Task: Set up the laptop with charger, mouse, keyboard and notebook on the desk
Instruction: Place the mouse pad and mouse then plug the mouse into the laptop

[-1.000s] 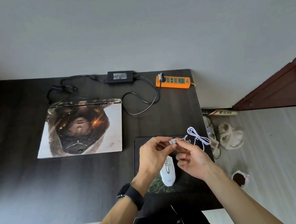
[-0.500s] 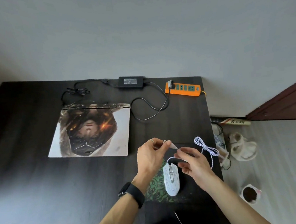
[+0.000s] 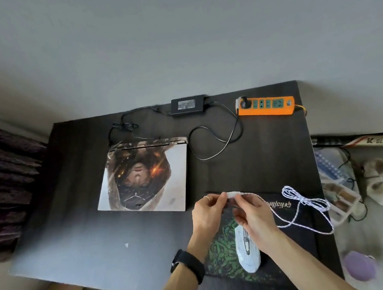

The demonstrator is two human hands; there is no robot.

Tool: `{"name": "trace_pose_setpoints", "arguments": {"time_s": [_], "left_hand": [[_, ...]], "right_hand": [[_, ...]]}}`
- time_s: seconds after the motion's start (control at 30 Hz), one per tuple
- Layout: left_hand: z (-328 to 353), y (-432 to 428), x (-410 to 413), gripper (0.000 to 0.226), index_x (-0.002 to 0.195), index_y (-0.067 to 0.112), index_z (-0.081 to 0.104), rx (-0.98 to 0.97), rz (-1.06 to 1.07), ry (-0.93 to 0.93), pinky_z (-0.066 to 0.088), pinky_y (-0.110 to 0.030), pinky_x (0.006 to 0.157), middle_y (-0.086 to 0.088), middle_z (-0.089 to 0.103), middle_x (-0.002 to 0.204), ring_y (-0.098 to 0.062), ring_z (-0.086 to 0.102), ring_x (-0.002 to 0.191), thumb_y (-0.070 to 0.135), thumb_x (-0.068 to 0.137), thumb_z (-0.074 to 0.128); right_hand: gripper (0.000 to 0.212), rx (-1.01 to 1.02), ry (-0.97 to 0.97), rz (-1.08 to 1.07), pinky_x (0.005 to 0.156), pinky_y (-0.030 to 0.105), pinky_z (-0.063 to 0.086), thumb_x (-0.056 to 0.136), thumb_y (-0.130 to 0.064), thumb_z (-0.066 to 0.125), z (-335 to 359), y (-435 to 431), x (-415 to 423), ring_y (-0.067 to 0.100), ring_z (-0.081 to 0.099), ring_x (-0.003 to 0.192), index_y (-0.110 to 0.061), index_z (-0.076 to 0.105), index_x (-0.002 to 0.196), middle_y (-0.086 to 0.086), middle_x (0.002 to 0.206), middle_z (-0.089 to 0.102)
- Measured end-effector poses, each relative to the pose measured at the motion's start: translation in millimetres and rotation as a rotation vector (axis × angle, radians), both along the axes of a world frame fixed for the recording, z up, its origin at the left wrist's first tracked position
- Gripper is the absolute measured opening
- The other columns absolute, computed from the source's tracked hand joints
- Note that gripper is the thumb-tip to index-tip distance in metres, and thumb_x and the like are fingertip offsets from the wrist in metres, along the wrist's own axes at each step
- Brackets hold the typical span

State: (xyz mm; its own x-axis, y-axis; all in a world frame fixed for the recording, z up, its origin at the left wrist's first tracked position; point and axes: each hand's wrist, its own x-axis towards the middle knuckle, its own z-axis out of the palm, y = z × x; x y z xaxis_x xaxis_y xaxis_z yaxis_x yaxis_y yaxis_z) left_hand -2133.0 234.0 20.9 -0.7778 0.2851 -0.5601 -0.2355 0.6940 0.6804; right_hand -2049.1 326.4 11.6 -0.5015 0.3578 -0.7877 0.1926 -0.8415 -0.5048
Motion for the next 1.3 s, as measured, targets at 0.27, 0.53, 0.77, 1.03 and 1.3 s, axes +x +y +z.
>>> {"name": "trace_pose_setpoints", "arguments": {"time_s": [0.27, 0.53, 0.77, 1.03, 1.3], "left_hand": [[-61, -16, -79, 0.063, 0.141, 0.021, 0.044, -0.436, -0.246, 0.490, 0.031, -0.034, 0.114, 0.002, 0.044, 0.145, -0.017, 0.037, 0.136, 0.053, 0.089, 0.059], [-121, -34, -154, 0.078, 0.147, 0.016, 0.038, -0.561, -0.412, 0.819, 0.019, -0.045, 0.119, -0.015, 0.030, 0.158, -0.033, 0.023, 0.146, 0.040, 0.080, 0.070], [-127, -48, -156, 0.075, 0.144, 0.017, 0.047, -0.538, -0.457, 0.925, 0.031, -0.050, 0.111, -0.014, 0.040, 0.152, -0.034, 0.035, 0.140, 0.052, 0.079, 0.060], [-130, -56, -162, 0.080, 0.148, 0.028, 0.041, -0.442, -0.429, 0.903, 0.024, -0.048, 0.112, -0.004, 0.033, 0.156, -0.027, 0.029, 0.143, 0.052, 0.075, 0.061], [-128, -57, -164, 0.082, 0.147, 0.032, 0.042, -0.377, -0.390, 0.840, 0.022, -0.045, 0.113, 0.000, 0.033, 0.156, -0.024, 0.029, 0.143, 0.054, 0.070, 0.058]], "right_hand": [[0.009, 0.064, -0.040, -0.071, 0.066, 0.031, 0.058, 0.094, -0.013, 0.067, -54, 5, -56, 0.017, 0.066, 0.067, -0.006, 0.068, 0.099, 0.009, 0.084, 0.072], [0.006, 0.214, -0.003, -0.029, 0.073, 0.032, 0.061, 0.092, -0.019, 0.068, -104, -19, -114, 0.014, 0.072, 0.074, -0.014, 0.067, 0.090, -0.004, 0.078, 0.074], [0.011, 0.284, -0.063, -0.010, 0.062, 0.035, 0.062, 0.092, -0.021, 0.070, -107, -47, -148, 0.020, 0.075, 0.064, -0.011, 0.068, 0.095, 0.000, 0.082, 0.077], [0.009, 0.256, -0.129, 0.050, 0.051, 0.030, 0.059, 0.092, -0.017, 0.068, -103, -43, -160, 0.020, 0.073, 0.059, -0.012, 0.073, 0.087, 0.000, 0.072, 0.076], [0.010, 0.335, -0.200, 0.059, 0.053, 0.036, 0.061, 0.091, -0.017, 0.066, -107, -49, -164, 0.022, 0.073, 0.056, -0.010, 0.070, 0.086, 0.001, 0.071, 0.075]]}}
